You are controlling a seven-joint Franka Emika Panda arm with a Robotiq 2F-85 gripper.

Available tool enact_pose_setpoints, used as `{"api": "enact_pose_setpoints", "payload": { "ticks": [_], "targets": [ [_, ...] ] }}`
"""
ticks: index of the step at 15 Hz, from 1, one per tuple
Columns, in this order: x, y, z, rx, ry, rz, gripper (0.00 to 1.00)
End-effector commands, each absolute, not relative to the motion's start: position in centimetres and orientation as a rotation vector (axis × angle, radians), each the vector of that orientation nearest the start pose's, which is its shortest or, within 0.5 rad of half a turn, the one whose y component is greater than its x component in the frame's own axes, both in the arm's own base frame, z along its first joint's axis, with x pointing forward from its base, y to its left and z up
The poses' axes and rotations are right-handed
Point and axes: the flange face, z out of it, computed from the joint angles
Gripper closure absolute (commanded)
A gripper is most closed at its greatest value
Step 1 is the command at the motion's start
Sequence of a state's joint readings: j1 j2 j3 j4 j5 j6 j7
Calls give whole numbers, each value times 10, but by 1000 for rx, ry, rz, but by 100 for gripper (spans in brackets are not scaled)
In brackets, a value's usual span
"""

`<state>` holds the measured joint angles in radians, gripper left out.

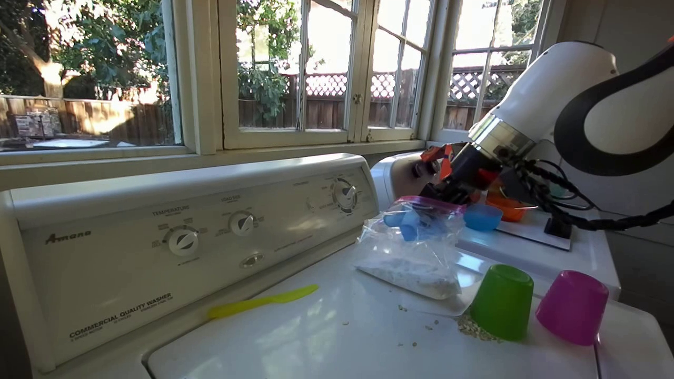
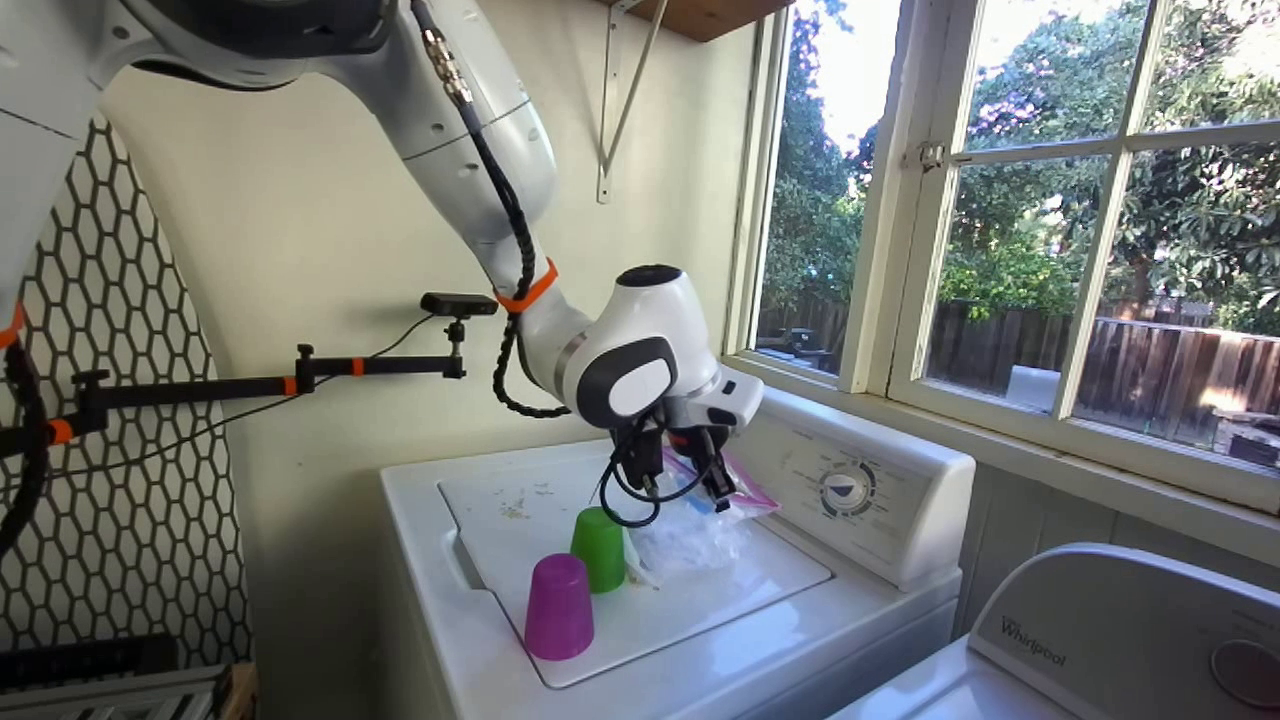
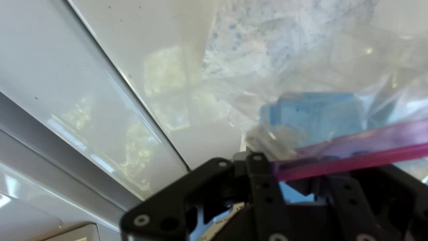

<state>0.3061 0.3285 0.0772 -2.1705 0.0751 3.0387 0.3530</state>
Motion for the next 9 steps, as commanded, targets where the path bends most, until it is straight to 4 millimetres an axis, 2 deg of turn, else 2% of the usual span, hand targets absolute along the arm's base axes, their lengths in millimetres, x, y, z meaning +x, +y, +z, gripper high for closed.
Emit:
{"api": "enact_pose_setpoints", "payload": {
  "ticks": [1, 9],
  "targets": [
    [565, 218, 309, -2790, 119, -762, 98],
    [567, 219, 324, -2693, 82, -1000, 98]
  ]
}}
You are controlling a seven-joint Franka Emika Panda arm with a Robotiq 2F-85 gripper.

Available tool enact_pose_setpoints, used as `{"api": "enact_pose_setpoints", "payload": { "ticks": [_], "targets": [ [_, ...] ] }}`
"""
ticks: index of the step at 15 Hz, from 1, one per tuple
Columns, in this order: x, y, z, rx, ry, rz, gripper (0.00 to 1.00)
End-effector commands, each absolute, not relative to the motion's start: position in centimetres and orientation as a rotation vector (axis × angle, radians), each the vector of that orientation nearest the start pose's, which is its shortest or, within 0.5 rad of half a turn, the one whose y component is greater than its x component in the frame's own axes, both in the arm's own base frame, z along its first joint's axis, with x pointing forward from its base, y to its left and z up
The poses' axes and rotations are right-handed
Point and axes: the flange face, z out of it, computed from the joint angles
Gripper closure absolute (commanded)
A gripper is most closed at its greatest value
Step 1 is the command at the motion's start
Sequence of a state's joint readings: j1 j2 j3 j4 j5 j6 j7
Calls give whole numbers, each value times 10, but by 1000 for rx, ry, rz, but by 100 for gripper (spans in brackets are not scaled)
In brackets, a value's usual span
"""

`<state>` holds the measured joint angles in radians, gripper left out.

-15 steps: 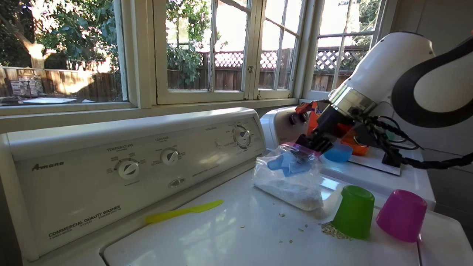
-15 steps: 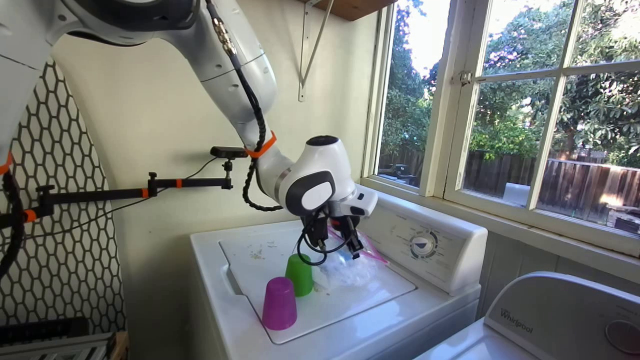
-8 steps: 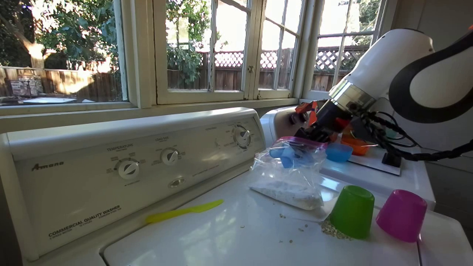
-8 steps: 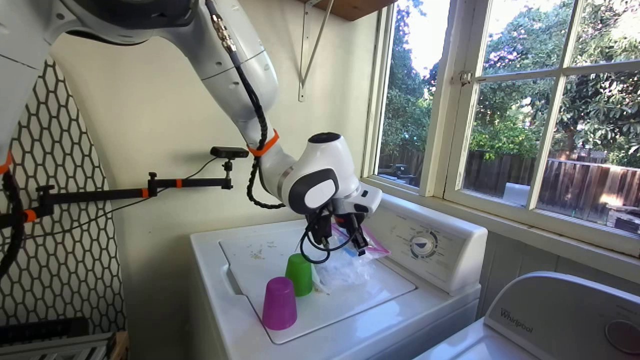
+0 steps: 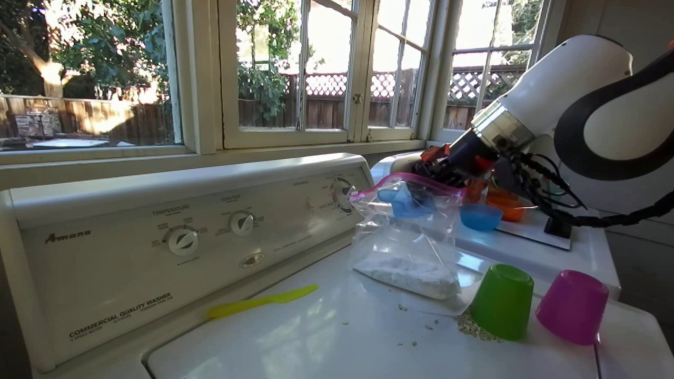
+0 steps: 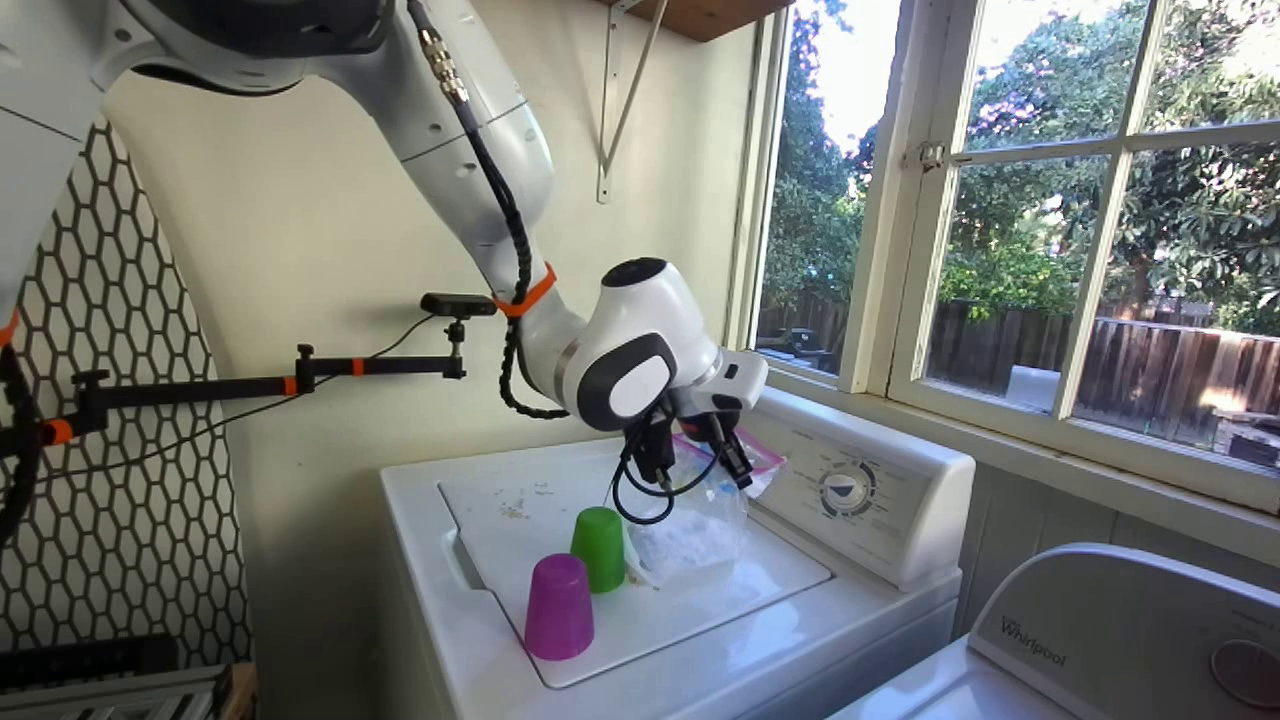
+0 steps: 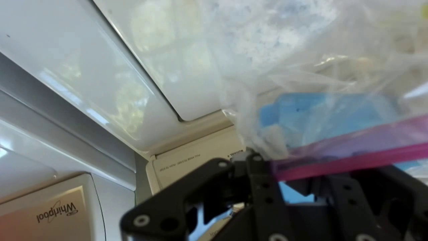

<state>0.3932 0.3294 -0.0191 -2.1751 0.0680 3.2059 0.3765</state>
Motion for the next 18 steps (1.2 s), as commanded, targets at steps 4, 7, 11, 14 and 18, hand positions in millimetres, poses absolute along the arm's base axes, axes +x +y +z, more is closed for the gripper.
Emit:
{"api": "enact_pose_setpoints", "payload": {
  "ticks": [4, 7, 11, 14, 18],
  "targets": [
    [568, 213, 329, -2696, 177, -979, 98],
    [571, 200, 335, -2744, 230, -975, 98],
    [578, 191, 342, -2865, 90, -1074, 98],
    [573, 201, 346, -2927, 5, -1087, 98],
    [562, 220, 344, -2986, -130, -1083, 98]
  ]
}}
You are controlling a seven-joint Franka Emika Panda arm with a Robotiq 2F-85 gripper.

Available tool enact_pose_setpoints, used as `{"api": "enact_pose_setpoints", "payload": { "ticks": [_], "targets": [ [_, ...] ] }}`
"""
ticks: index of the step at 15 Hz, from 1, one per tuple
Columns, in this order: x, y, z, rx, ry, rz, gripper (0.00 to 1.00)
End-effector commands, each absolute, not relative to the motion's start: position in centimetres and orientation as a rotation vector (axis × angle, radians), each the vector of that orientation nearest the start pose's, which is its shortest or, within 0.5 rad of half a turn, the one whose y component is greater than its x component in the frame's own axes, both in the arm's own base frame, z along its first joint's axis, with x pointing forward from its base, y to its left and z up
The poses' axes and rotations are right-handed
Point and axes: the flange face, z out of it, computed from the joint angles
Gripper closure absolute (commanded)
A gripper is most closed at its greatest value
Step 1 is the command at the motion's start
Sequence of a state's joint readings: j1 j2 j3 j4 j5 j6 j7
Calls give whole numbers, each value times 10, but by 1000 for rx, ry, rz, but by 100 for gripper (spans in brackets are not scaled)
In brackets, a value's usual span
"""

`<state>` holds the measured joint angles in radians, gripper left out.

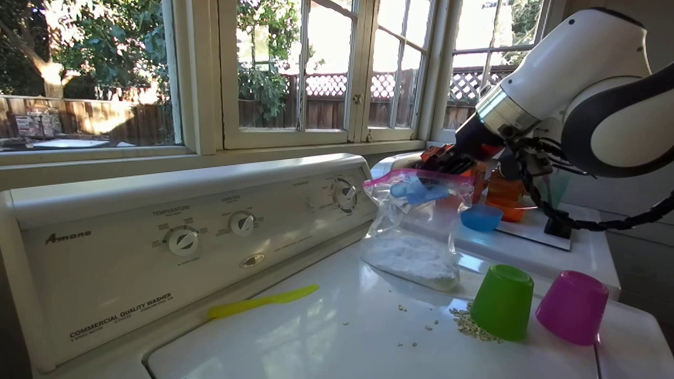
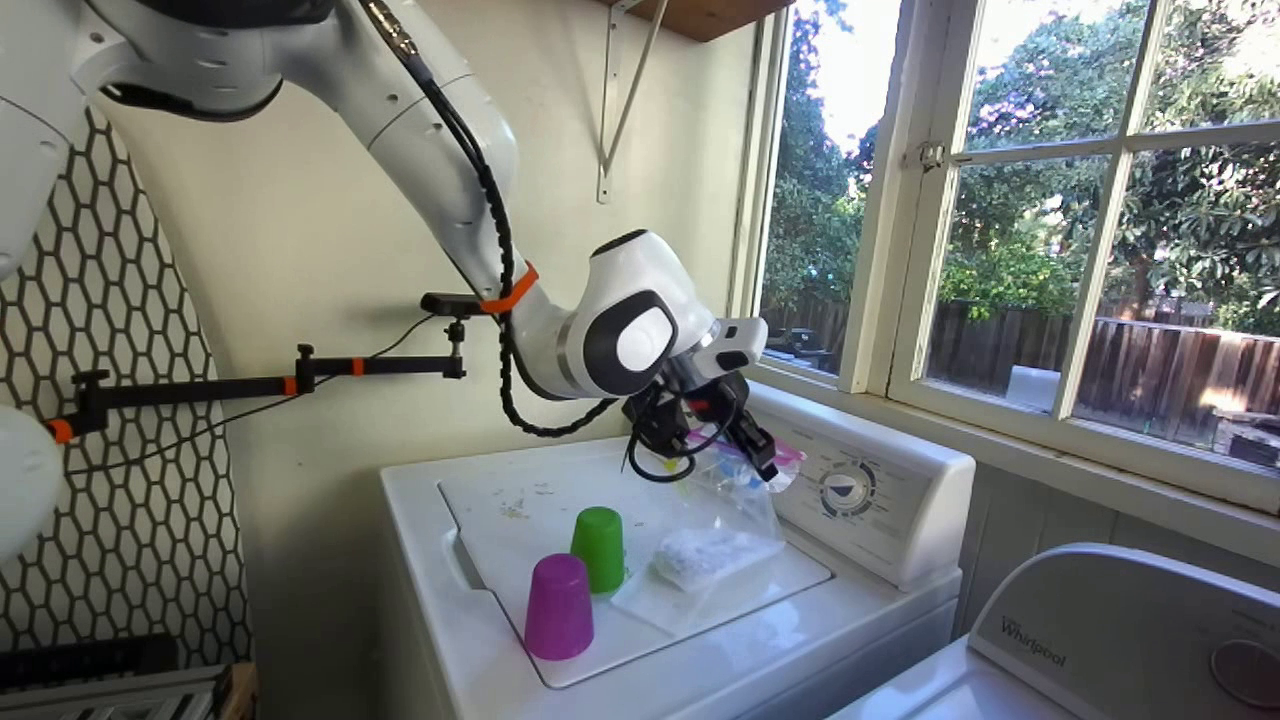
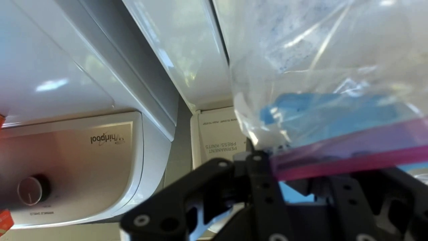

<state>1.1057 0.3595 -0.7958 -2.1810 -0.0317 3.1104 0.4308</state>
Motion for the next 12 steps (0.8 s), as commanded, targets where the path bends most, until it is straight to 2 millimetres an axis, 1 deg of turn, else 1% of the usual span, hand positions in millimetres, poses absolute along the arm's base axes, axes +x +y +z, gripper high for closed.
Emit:
{"api": "enact_pose_setpoints", "payload": {
  "ticks": [1, 4, 6, 9, 12],
  "targets": [
    [559, 225, 345, -2991, -166, -1090, 98],
    [555, 235, 348, -2987, -298, -1156, 98],
    [553, 238, 352, -2982, -343, -1186, 98],
    [549, 244, 364, -2895, -338, -1267, 98],
    [546, 249, 374, -2766, -375, -1410, 98]
  ]
}}
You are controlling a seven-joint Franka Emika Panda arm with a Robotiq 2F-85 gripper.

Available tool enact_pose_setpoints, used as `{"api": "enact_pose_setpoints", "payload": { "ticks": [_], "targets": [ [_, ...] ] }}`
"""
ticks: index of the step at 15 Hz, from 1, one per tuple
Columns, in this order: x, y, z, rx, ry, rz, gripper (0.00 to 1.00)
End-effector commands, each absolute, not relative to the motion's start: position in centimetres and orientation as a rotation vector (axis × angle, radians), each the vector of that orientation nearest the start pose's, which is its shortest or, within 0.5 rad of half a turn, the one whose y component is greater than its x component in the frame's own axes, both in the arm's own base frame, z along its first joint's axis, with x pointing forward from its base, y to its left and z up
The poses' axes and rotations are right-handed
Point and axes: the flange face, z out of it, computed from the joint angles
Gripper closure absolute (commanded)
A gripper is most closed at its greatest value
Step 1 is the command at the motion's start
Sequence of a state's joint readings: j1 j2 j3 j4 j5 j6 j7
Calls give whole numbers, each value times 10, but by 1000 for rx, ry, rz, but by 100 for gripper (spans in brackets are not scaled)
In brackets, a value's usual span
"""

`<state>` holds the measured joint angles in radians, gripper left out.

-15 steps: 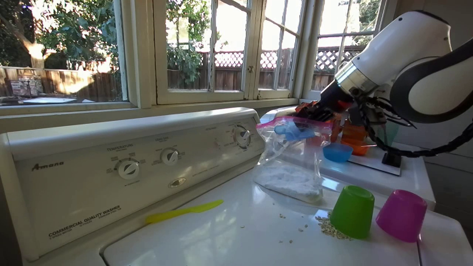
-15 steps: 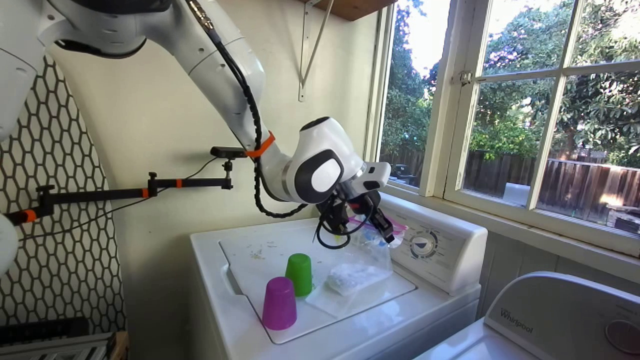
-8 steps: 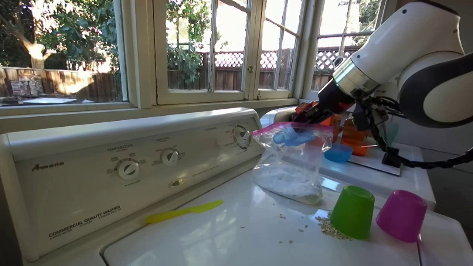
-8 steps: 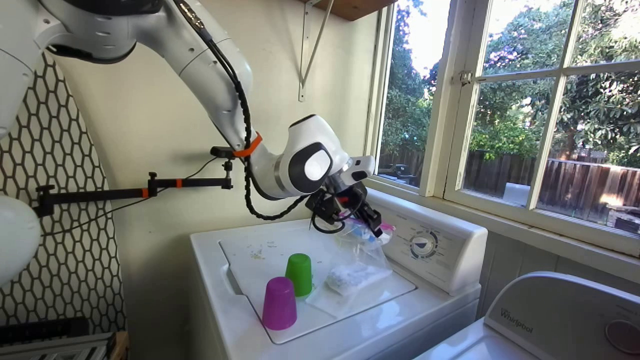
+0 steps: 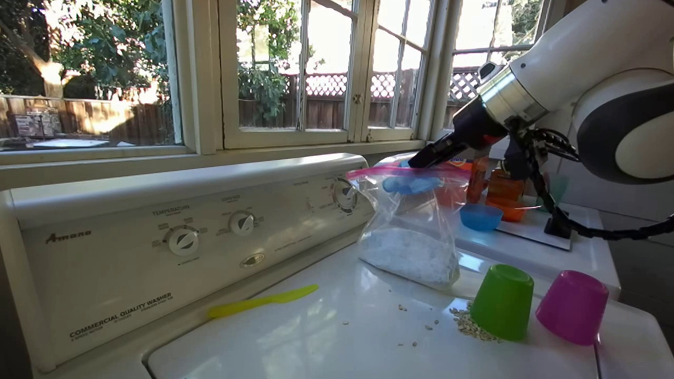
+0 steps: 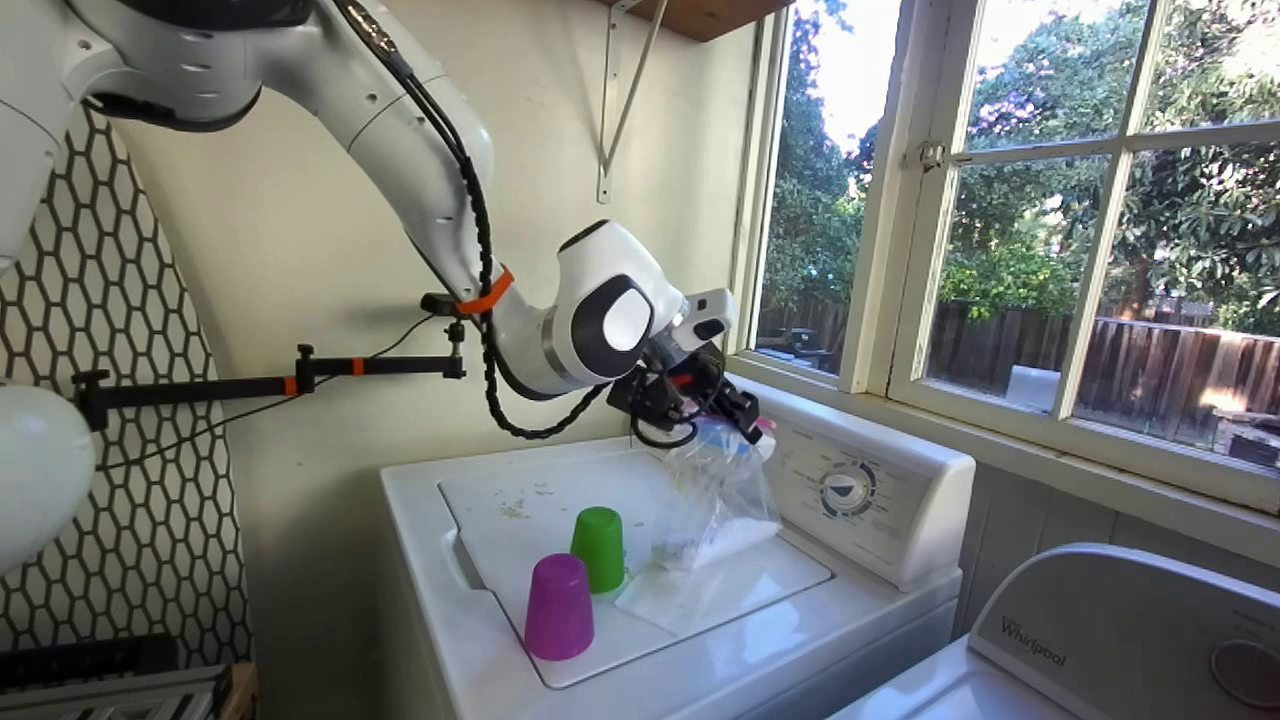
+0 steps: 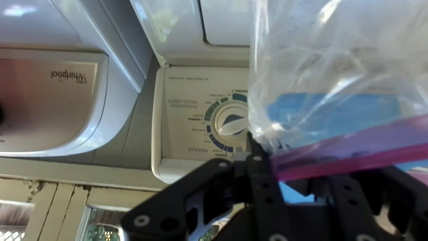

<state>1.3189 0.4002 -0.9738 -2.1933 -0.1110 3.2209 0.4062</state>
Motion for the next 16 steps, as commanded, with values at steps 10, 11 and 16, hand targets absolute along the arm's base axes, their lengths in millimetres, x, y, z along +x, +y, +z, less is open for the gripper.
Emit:
{"api": "enact_pose_setpoints", "payload": {
  "ticks": [10, 11, 16],
  "targets": [
    [531, 249, 386, -2554, -375, -1567, 98],
    [532, 249, 384, -2557, -342, -1539, 98],
    [521, 258, 395, -2546, -190, -1299, 98]
  ]
}}
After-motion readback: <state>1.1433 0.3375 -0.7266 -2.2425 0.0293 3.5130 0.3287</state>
